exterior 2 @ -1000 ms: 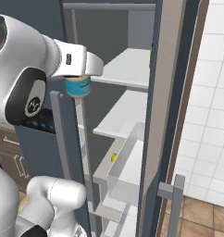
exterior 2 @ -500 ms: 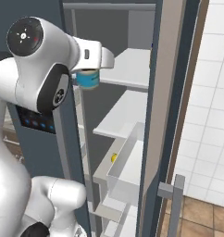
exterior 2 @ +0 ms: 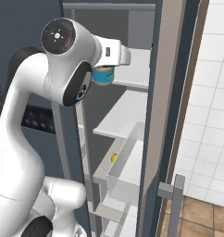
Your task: Place the mayonnaise and mayonnaise from the counter to the top shelf of the fridge. If the existing items in the fridge are on the top shelf, move them to other shelves.
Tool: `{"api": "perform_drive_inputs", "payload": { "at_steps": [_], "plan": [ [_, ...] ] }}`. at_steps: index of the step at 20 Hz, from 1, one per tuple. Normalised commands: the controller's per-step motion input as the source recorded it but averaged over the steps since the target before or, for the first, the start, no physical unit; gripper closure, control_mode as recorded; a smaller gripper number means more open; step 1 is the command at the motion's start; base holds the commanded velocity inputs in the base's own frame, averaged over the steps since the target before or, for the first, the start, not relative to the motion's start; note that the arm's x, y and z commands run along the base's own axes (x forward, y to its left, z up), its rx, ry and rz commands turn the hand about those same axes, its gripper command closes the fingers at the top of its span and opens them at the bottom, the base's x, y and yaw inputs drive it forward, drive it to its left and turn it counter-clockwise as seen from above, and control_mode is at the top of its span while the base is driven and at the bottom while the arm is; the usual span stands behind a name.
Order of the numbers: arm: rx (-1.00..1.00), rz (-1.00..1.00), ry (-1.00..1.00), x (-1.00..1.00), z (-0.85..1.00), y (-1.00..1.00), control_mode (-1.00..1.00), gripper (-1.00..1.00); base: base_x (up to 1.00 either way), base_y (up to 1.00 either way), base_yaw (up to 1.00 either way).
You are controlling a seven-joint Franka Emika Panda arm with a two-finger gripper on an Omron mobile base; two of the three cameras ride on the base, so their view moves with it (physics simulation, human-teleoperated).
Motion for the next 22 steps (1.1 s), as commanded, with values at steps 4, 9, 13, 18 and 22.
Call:
{"api": "perform_drive_inputs", "payload": {
  "at_steps": [4, 9, 13, 18, 22],
  "plan": [
    [-0.04, 0.0, 0.02, 0.69, 0.0, 0.0, -1.0, 1.0, 0.0, 0.0, 0.0],
    [-0.05, 0.0, 0.0, 0.59, 0.0, 0.0, -1.0, 1.0, 0.0, 0.0, 0.0],
    [-0.04, 0.0, 0.0, 0.61, 0.0, 0.0, -1.0, 1.0, 0.0, 0.0, 0.0],
    [-0.05, 0.0, 0.04, 0.18, -0.18, -0.17, -1.0, 1.0, 0.0, 0.0, 0.0],
    [0.0, 0.0, 0.06, 0.01, -0.02, -0.41, -1.0, 1.0, 0.0, 0.0, 0.0]
  ]
}}
